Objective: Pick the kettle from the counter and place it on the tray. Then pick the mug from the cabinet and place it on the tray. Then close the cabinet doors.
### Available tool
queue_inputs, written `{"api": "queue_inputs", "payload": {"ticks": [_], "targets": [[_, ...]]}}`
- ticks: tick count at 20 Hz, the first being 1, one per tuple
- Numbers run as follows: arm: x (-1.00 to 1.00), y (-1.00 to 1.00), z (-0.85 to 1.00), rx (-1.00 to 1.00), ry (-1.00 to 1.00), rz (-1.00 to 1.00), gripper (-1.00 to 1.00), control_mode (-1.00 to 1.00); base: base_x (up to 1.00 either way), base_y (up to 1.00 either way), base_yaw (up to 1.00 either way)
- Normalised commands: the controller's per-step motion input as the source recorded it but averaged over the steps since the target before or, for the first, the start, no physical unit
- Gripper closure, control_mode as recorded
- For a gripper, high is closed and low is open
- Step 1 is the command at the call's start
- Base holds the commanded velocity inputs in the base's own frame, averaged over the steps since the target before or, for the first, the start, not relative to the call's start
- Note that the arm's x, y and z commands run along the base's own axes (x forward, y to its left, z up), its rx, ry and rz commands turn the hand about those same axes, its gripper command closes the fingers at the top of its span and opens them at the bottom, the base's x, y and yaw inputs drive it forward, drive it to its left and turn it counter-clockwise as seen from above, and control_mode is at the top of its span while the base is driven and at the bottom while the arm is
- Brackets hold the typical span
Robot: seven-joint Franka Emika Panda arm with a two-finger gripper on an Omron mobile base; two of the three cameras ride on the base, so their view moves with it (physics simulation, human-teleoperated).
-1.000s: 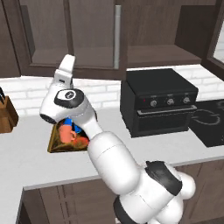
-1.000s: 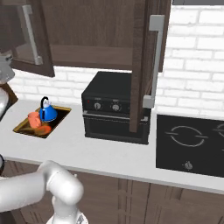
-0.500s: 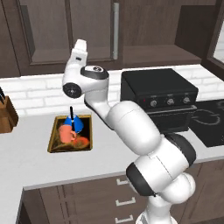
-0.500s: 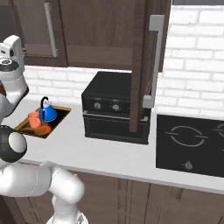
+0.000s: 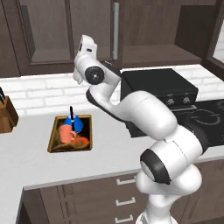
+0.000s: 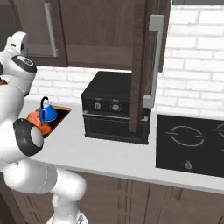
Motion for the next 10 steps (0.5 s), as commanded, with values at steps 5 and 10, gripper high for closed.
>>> {"api": "queue_inputs", "payload": {"ticks": [5, 10], "targets": [[0.79, -0.17, 0.0, 0.04, 0.15, 0.13, 1.0, -1.0, 0.0, 0.0, 0.0], [0.15, 0.0, -0.01, 0.01, 0.01, -0.02, 1.0, -1.0, 0.0, 0.0, 0.0]]}}
